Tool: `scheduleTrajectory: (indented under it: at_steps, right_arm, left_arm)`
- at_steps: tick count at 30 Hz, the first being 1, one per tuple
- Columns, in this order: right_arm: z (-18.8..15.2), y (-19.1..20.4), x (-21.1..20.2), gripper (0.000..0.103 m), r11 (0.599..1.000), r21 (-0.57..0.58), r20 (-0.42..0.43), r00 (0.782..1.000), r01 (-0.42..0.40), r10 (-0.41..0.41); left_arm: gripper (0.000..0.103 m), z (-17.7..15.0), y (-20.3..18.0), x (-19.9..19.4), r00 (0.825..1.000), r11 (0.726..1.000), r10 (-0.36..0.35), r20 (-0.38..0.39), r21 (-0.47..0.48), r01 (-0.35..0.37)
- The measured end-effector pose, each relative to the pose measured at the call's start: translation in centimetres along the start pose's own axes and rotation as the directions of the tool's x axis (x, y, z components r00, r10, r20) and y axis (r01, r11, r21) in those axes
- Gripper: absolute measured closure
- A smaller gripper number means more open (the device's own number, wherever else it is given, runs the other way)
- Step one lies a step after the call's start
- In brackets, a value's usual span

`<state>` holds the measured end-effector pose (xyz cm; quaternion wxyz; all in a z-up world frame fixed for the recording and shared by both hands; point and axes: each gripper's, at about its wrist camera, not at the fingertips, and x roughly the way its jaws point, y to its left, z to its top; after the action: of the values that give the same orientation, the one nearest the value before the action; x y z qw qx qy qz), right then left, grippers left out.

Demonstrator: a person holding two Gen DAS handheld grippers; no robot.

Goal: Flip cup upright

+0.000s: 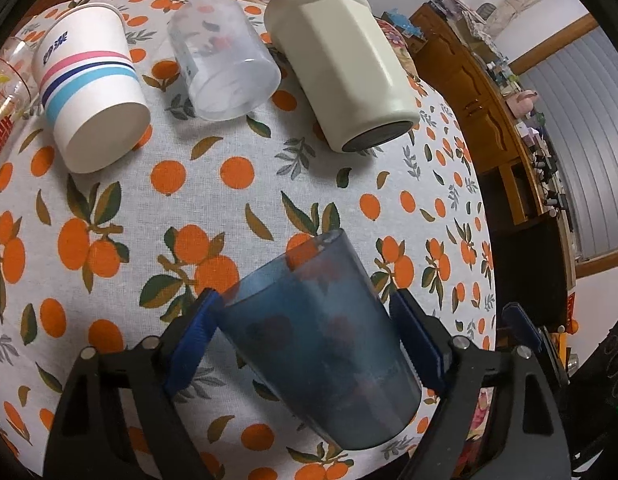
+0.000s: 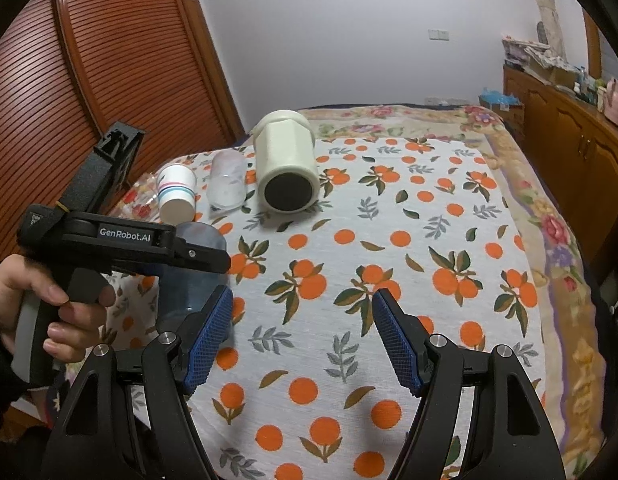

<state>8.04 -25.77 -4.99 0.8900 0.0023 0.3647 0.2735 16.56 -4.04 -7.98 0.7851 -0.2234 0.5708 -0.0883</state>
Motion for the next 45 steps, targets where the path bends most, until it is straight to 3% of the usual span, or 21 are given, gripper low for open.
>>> scheduleTrajectory:
  at_steps: [10,18,27,34,39,45]
  right_arm:
    - [0.2,0.6,0.1,0.029,1.000,-0.009,0.001,1.000,-0.007,0.007]
    - [0.3,0.5,0.1,0.029,1.000,-0.005,0.001,1.000,-0.005,0.005]
    - [-0.1,0.4,0.5,0.029,1.000,-0.002,-0.013,1.000,-0.002,0.002]
    - [-0.4,0.4,1.0,0.029,1.000,0.004,-0.027,1.000,-0.001,0.001]
    - [-0.3,0.6,1.1,0.029,1.000,0.002,-0.028,1.000,-0.004,0.004]
    - [-0.2,0.6,1.0,0.029,1.000,0.002,-0.024,1.000,0.004,-0.004]
  left_arm:
    - [0.017,-0.2,-0.1,0.1,0.999,1.000,0.008,-0.035,0.008,-0.008]
    - [0.027,-0.4,-0.1,-0.5,0.999,0.998,-0.012,-0.033,0.055,0.014]
    - [0.029,-0.1,-1.7,-3.1,0.991,0.973,0.047,0.129,0.217,-0.074]
    - [0.033,-0.9,-2.6,-4.3,0.948,0.908,0.137,0.289,0.345,-0.236]
    - [0.033,-1.4,-3.1,-3.9,0.937,0.885,0.150,0.315,0.381,-0.270]
    - [0.032,-1.5,-3.6,-3.7,0.932,0.878,0.154,0.329,0.388,-0.282]
